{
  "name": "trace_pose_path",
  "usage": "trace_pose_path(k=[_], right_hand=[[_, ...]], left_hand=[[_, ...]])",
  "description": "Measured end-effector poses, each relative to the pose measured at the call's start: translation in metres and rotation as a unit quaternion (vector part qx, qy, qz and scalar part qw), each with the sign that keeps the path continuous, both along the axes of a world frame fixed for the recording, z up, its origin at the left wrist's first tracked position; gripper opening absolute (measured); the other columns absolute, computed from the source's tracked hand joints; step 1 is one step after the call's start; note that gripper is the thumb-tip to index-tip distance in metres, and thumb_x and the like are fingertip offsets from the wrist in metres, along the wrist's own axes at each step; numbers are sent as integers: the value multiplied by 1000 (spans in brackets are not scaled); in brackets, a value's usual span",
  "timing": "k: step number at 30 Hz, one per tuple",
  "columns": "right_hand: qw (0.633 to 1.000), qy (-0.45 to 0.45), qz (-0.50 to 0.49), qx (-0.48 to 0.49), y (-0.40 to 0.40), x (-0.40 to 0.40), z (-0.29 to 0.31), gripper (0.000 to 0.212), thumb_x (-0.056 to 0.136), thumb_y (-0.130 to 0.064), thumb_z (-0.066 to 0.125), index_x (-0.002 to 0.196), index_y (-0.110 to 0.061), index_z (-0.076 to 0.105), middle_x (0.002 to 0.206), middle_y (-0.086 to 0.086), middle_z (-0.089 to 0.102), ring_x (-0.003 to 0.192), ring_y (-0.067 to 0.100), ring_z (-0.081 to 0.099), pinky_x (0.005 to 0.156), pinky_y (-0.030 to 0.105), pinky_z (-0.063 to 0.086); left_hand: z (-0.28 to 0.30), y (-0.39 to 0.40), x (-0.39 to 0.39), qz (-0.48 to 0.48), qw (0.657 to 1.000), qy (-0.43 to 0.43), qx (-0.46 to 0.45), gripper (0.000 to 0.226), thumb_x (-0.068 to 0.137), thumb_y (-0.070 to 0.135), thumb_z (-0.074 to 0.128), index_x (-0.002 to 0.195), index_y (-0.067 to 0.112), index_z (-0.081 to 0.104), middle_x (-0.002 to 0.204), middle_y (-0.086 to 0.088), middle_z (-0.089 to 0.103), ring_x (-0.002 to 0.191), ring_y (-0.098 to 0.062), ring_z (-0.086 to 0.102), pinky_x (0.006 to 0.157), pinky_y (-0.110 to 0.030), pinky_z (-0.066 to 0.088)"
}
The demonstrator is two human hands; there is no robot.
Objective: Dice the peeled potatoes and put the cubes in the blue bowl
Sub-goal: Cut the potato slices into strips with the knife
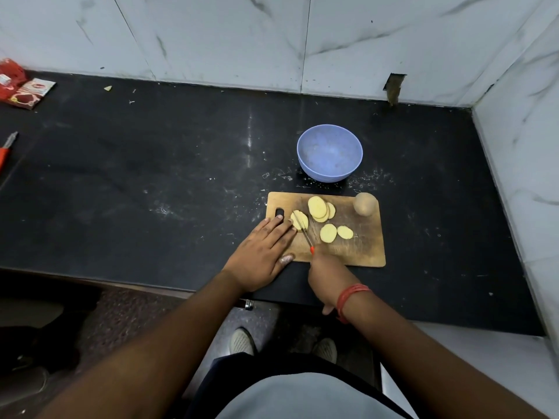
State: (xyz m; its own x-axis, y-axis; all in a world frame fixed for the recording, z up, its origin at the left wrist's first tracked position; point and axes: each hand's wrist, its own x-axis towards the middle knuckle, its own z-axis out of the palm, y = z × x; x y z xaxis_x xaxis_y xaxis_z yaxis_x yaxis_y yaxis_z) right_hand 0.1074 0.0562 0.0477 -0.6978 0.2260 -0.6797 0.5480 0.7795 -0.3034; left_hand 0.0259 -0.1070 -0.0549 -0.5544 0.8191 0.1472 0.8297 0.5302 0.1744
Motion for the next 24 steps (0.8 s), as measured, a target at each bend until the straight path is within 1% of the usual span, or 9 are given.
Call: trace_pose_path(k=[4,7,9,11,17,20,22,23,24], right_hand=[[998,7,-56,-18,-4,-2,0,61,87,5,56,140,-10,29,116,17,58,93,38,64,39,39,52],[996,12,-85,-27,-7,-3,7,59,87,7,52,138,-11,31,117,17,55,96,40,61,50,51,57],[996,6,-85,-25,-8,-4,7,56,87,7,51,137,-8,30,116,19,56,94,41,61,53,53,57],[997,-9,-75,-18,-7,-6,6,60,86,5,55,138,-6,28,117,19,58,98,40,62,63,51,58],[996,-68,-62,15,-11,-21,2,87,74,2,76,143,-1,23,120,18,60,105,33,63,80,38,54],[995,-74,1,67,-9,-28,3,77,78,-4,75,139,1,28,126,17,58,112,33,60,87,40,52],[996,-37,48,65,-8,-31,2,54,90,-12,62,137,1,39,129,19,57,117,36,57,93,43,48],[996,-30,61,60,-8,-33,2,46,94,-13,56,135,1,43,130,20,57,118,36,56,94,43,47],[996,-46,53,59,-7,-33,3,46,93,-11,57,135,1,43,128,18,58,117,35,57,90,40,48]], left_hand=[[0,1,-1,0,1000,0,-7,60,107,47,34,156,11,34,162,-9,32,154,-27,18,124,-49,19],[1,1,-2,0,1000,-4,-12,61,107,49,32,156,12,34,162,-9,31,154,-28,17,123,-49,18],[1,1,-2,-2,1000,-7,-15,61,107,49,32,156,12,33,163,-9,31,154,-28,17,123,-50,18],[1,1,-2,-2,1000,-9,-13,61,107,49,33,156,12,34,162,-9,32,154,-28,18,123,-50,18],[1,2,-2,-3,1000,-11,-9,60,107,47,35,155,11,36,162,-9,33,153,-29,20,123,-50,19],[1,2,-2,-5,1000,-8,-15,60,107,47,36,155,11,35,162,-9,33,153,-28,19,123,-50,18],[3,2,-2,-2,1000,-4,-20,60,107,47,37,155,12,35,162,-9,33,153,-28,19,123,-50,18],[3,2,-2,1,1000,-1,-22,60,107,47,37,155,12,35,162,-8,33,153,-28,19,123,-50,18],[4,3,-1,5,1000,2,-24,60,107,48,36,155,13,36,162,-7,33,153,-28,20,123,-50,18]])
